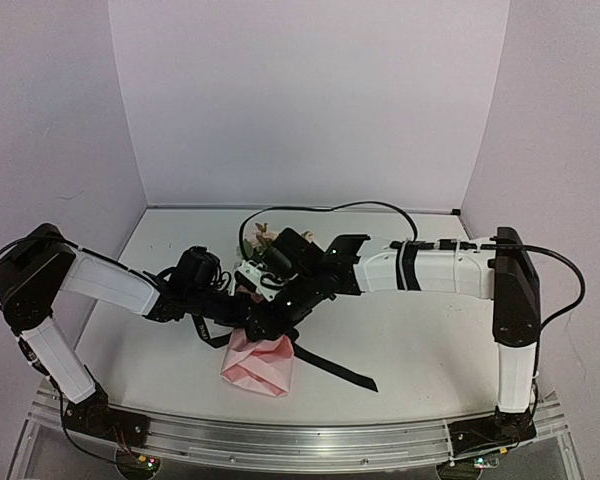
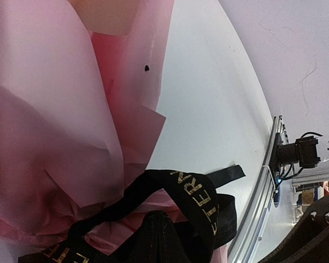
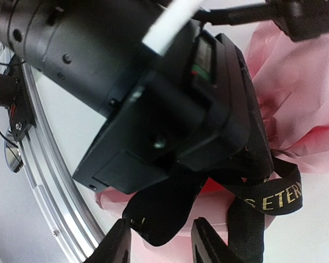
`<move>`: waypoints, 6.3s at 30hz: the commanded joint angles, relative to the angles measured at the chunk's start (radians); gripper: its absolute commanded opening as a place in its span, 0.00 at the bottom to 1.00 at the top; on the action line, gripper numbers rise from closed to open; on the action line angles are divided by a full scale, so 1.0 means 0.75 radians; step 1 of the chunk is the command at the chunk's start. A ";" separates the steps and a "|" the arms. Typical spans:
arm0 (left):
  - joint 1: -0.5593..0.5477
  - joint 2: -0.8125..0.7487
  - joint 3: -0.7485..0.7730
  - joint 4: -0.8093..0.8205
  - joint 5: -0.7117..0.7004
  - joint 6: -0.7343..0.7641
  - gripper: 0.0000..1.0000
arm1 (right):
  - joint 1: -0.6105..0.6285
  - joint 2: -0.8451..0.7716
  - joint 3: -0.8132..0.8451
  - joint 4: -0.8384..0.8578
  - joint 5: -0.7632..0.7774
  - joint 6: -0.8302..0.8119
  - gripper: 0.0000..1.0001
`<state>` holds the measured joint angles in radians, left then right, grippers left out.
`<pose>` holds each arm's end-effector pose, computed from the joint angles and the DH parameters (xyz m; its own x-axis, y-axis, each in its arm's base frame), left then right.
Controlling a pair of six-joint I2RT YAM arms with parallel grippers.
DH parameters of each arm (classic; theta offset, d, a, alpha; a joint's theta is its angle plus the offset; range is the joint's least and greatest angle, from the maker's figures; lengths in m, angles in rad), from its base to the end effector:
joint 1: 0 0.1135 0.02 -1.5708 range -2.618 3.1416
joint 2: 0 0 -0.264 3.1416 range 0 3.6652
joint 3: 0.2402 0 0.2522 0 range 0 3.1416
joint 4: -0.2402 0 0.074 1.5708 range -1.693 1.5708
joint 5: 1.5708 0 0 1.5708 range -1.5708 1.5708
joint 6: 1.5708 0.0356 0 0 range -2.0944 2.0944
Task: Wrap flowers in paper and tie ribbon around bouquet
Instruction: Tie the half-tied ribbon around the folded bouquet.
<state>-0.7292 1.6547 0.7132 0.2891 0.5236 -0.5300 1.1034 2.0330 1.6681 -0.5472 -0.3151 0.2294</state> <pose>0.2254 -0.2252 0.1502 -0.8321 0.1564 -0.5322 0.5246 0.5333 -0.6636 0.1947 0.4103 0.2331 -0.5594 -0.6286 -0.5403 -0.8288 0.4128 0.3778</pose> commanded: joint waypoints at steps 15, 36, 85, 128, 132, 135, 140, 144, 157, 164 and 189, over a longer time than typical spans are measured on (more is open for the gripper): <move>0.022 -0.074 -0.004 -0.035 -0.115 0.009 0.00 | 0.008 -0.017 0.055 -0.048 0.104 0.006 0.00; 0.087 -0.341 -0.143 -0.114 -0.498 -0.068 0.00 | -0.002 -0.167 -0.109 -0.079 0.420 0.071 0.00; 0.329 -0.265 -0.196 -0.185 -0.576 -0.152 0.00 | -0.070 -0.223 -0.278 -0.135 0.681 0.530 0.00; 0.336 -0.233 -0.139 -0.143 -0.272 -0.050 0.00 | -0.072 -0.173 -0.156 -0.157 0.612 -0.006 0.69; 0.336 -0.229 -0.139 -0.144 -0.271 -0.048 0.00 | -0.072 -0.131 -0.100 -0.185 0.544 -0.022 0.66; 0.336 -0.228 -0.139 -0.143 -0.271 -0.048 0.00 | -0.072 -0.100 -0.071 -0.204 0.483 -0.020 0.63; 0.337 -0.226 -0.141 -0.138 -0.271 -0.050 0.00 | -0.072 -0.069 -0.059 -0.230 0.499 -0.005 0.46; 0.336 -0.228 -0.142 -0.144 -0.282 -0.053 0.00 | -0.071 -0.071 -0.067 -0.230 0.518 0.013 0.22; 0.338 -0.239 -0.149 -0.210 -0.387 -0.069 0.00 | -0.076 -0.190 -0.201 -0.178 0.719 0.197 0.00; 0.343 -0.222 -0.142 -0.230 -0.406 -0.068 0.00 | -0.091 -0.245 -0.303 -0.113 0.758 0.336 0.00; 0.383 -0.206 -0.141 -0.254 -0.415 -0.072 0.00 | -0.111 -0.408 -0.558 -0.021 0.949 0.713 0.00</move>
<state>-0.4546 1.4934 0.5694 0.1017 0.2317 -0.5777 1.0263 1.7793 1.2840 -0.5766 0.3202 0.6533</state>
